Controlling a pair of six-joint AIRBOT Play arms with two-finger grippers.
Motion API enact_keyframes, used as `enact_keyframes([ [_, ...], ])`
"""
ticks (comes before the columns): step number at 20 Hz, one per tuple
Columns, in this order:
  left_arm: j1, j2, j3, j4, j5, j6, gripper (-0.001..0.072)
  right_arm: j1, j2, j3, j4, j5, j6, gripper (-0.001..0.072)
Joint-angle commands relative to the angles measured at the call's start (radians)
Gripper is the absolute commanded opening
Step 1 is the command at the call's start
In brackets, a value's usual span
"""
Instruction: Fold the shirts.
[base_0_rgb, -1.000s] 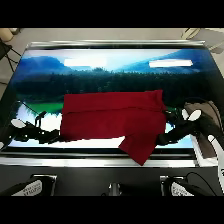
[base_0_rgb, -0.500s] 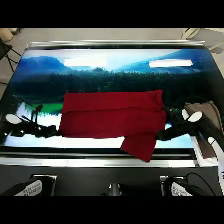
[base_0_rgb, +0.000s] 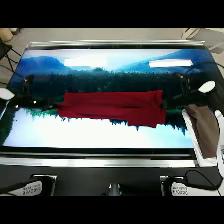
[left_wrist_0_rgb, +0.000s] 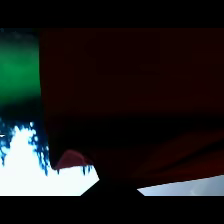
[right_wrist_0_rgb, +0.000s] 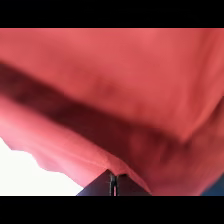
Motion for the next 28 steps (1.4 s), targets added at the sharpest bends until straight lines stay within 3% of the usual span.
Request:
enact_keyframes([
  [1, -0.011, -0.189, 0.206, 0.000, 0.014, -0.084, 0.0018, 0.000, -0.161, 0.202, 0.036, -0.056, 0.006, 0.0019],
  [6, -0.029, -0.399, 0.380, -0.001, -0.023, -0.133, 0.0019, 0.045, -0.328, 0.330, 0.059, -0.197, 0.035, 0.0021],
  [10, -0.031, -0.480, 0.388, -0.001, -0.023, -0.186, 0.0043, 0.045, -0.388, 0.330, 0.058, -0.209, 0.042, 0.0030],
  [11, -0.032, -0.483, 0.388, -0.001, -0.027, -0.190, 0.0248, 0.042, -0.383, 0.330, 0.058, -0.211, 0.041, 0.0174],
  [12, -0.028, -0.480, 0.393, 0.000, -0.039, -0.189, 0.0532, 0.035, -0.369, 0.330, 0.057, -0.191, 0.039, 0.0593],
  [13, -0.019, -0.478, 0.410, 0.000, -0.075, -0.177, 0.0575, 0.024, -0.354, 0.332, 0.045, -0.154, 0.023, 0.0694],
  [16, 0.023, -0.453, 0.460, 0.000, -0.219, -0.169, 0.0575, -0.066, -0.330, 0.334, -0.047, 0.010, 0.027, 0.0713],
  [20, 0.029, -0.331, 0.460, 0.000, -0.260, -0.143, 0.0561, -0.195, -0.387, 0.331, 0.015, 0.216, 0.046, 0.0713],
  [21, 0.022, -0.291, 0.460, 0.000, -0.259, -0.141, 0.0529, -0.206, -0.405, 0.331, 0.049, 0.237, 0.046, 0.0714],
  [28, -0.059, -0.095, 0.460, 0.000, -0.259, -0.116, 0.0529, -0.140, -0.527, 0.331, 0.275, 0.198, 0.050, 0.0714],
])
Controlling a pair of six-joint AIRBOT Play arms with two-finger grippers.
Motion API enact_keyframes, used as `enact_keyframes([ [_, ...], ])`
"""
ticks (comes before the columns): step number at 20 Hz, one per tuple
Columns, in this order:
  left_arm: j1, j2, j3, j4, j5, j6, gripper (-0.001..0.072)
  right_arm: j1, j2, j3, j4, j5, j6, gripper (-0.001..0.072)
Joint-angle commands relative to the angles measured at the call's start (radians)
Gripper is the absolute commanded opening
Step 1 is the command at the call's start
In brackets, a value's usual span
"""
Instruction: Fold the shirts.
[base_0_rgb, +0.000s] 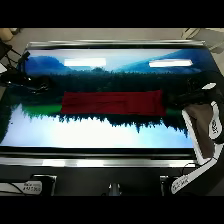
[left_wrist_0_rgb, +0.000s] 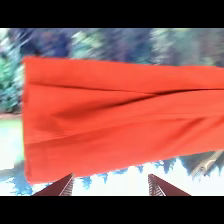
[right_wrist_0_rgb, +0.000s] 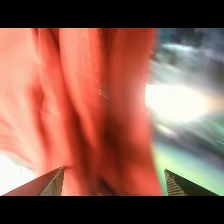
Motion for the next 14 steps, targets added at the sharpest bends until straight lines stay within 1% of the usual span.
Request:
enact_keyframes([
  [1, -0.044, 0.077, 0.001, 0.002, -0.003, 0.010, 0.0529, 0.042, -0.063, -0.001, 0.140, 0.005, 0.004, 0.0714],
  [2, -0.057, 0.082, 0.001, 0.002, -0.003, 0.010, 0.0529, 0.060, -0.070, -0.001, 0.166, 0.003, 0.003, 0.0714],
  [5, -0.101, 0.076, -0.004, 0.002, 0.020, 0.014, 0.0530, 0.111, -0.069, -0.001, 0.174, -0.016, 0.004, 0.0704],
  [6, -0.119, 0.068, -0.004, 0.002, 0.042, 0.021, 0.0530, 0.125, -0.069, 0.000, 0.174, -0.020, 0.004, 0.0649],
  [7, -0.143, 0.055, -0.004, 0.002, 0.071, 0.025, 0.0530, 0.139, -0.067, 0.000, 0.174, -0.026, -0.002, 0.0412],
  [8, -0.169, 0.037, -0.004, 0.002, 0.103, 0.025, 0.0529, 0.150, -0.061, 0.000, 0.174, -0.035, -0.003, 0.0126],
  [9, -0.204, 0.013, -0.004, 0.002, 0.135, 0.024, 0.0517, 0.157, -0.045, 0.002, 0.173, -0.037, -0.006, 0.0044],
  [10, -0.240, -0.017, -0.004, 0.001, 0.156, 0.024, 0.0397, 0.160, -0.021, 0.003, 0.171, -0.047, -0.017, 0.0024],
  [11, -0.285, -0.054, -0.004, -0.002, 0.175, 0.015, 0.0169, 0.161, 0.014, 0.004, 0.164, -0.061, -0.019, 0.0023],
  [12, -0.332, -0.095, -0.004, -0.013, 0.196, 0.000, 0.0120, 0.165, 0.055, 0.004, 0.155, -0.071, -0.019, 0.0023],
  [13, -0.385, -0.144, -0.004, -0.037, 0.227, -0.014, 0.0116, 0.168, 0.098, 0.004, 0.145, -0.074, -0.019, 0.0023],
  [14, -0.433, -0.193, -0.004, -0.066, 0.262, -0.014, 0.0092, 0.172, 0.141, 0.004, 0.132, -0.071, -0.018, 0.0023],
])
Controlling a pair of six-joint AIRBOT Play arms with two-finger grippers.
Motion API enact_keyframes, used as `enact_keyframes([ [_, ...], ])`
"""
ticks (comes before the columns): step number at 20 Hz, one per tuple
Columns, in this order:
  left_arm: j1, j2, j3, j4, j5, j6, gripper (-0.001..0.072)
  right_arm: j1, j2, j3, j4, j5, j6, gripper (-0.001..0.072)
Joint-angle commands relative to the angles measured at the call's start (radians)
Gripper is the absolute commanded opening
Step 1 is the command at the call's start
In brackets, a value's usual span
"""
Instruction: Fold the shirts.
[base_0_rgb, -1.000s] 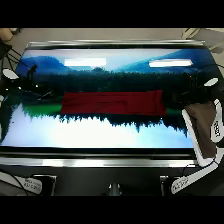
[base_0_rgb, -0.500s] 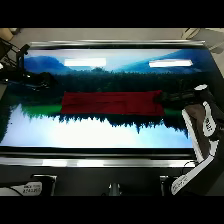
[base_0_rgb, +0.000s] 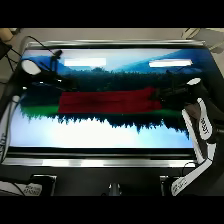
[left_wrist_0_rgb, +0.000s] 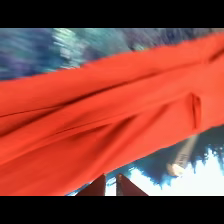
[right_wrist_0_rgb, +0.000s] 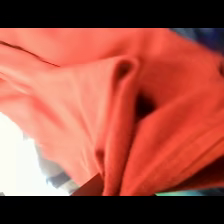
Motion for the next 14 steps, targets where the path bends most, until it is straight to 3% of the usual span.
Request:
enact_keyframes([
  [1, -0.166, -0.154, 0.000, -0.087, 0.143, -0.019, 0.0026, 0.023, 0.136, 0.001, -0.033, -0.005, 0.005, 0.0023],
  [7, -0.312, -0.366, 0.003, -0.555, 0.346, 0.018, 0.0024, 0.090, 0.360, 0.001, -0.136, 0.152, 0.067, 0.0023],
  [11, -0.386, -0.414, 0.003, -0.570, 0.374, 0.009, 0.0024, 0.092, 0.504, 0.001, -0.139, 0.185, 0.114, 0.0023],
  [14, -0.457, -0.423, 0.004, -0.686, 0.460, 0.023, 0.0024, 0.091, 0.573, 0.001, -0.191, 0.245, 0.145, 0.0023],
])
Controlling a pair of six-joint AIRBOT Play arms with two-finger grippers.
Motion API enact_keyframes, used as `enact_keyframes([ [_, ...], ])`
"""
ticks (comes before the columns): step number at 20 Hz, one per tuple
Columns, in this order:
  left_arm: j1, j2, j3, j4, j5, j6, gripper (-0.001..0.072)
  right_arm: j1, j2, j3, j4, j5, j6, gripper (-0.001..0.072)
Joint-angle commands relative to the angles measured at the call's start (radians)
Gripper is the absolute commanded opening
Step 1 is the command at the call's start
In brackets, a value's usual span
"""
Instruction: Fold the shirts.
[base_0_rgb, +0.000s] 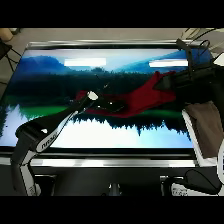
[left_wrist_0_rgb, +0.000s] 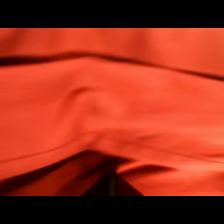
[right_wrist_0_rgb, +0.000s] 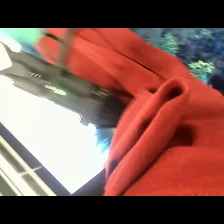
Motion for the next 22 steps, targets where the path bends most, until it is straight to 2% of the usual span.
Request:
enact_keyframes([
  [1, -0.084, -0.022, 0.011, -0.154, 0.096, 0.050, 0.0023, 0.003, 0.080, 0.000, -0.082, 0.055, 0.047, 0.0023],
  [3, -0.110, -0.021, 0.038, -0.156, 0.081, 0.099, 0.0023, 0.003, 0.082, 0.000, -0.139, 0.033, 0.051, 0.0023],
  [6, -0.103, -0.021, 0.048, -0.156, 0.068, 0.088, 0.0021, 0.003, 0.082, 0.000, -0.158, -0.026, 0.066, 0.0023],
  [8, -0.114, -0.026, 0.048, -0.156, 0.058, 0.046, 0.0021, 0.006, 0.082, 0.000, -0.132, -0.061, 0.073, 0.0023],
  [12, -0.130, -0.035, 0.073, -0.159, 0.064, 0.047, 0.0021, 0.034, 0.076, 0.000, -0.129, -0.080, 0.073, 0.0022],
  [14, -0.083, -0.015, 0.079, -0.124, 0.005, 0.087, 0.0020, 0.034, 0.071, 0.000, -0.113, -0.082, 0.076, 0.0022],
  [15, -0.047, 0.009, 0.079, -0.046, -0.027, 0.084, 0.0019, 0.034, 0.065, 0.000, -0.113, -0.087, 0.076, 0.0022],
  [19, 0.172, 0.206, 0.079, 0.515, -0.202, -0.080, 0.0019, 0.072, -0.005, 0.000, -0.105, -0.135, 0.076, 0.0021],
  [20, 0.230, 0.264, 0.079, 0.589, -0.231, -0.085, 0.0019, 0.106, -0.033, 0.000, -0.103, -0.161, 0.076, 0.0021],
  [22, 0.355, 0.388, 0.079, 0.638, -0.242, -0.085, 0.0020, 0.191, -0.104, 0.000, -0.069, -0.246, 0.071, 0.0021],
])
